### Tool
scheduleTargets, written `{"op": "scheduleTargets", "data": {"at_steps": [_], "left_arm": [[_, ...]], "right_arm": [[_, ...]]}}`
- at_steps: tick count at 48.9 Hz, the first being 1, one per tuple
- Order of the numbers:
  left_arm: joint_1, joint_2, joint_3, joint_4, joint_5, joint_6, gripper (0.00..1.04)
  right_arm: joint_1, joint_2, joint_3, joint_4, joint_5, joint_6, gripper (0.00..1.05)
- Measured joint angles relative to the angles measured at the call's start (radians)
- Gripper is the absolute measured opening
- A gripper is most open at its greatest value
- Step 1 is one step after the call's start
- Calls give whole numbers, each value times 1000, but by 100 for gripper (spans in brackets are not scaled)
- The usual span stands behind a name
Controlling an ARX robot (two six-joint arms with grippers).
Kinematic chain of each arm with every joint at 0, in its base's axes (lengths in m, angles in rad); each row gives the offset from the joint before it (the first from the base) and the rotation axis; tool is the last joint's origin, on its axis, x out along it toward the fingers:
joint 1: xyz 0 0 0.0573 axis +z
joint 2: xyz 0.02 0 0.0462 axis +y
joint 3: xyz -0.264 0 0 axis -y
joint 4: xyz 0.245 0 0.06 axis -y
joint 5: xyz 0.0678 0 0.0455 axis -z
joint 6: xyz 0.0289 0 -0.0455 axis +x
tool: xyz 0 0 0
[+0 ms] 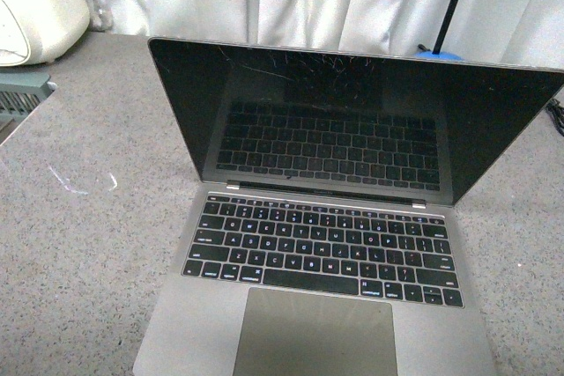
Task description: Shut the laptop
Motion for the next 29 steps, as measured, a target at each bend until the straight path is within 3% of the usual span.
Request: {"op": "scheduleTargets", "data": {"at_steps": [29], "left_arm": [[0, 0, 0, 0, 0, 0, 98]], "right_arm": [[0, 0, 0, 0, 0, 0, 96]]}}
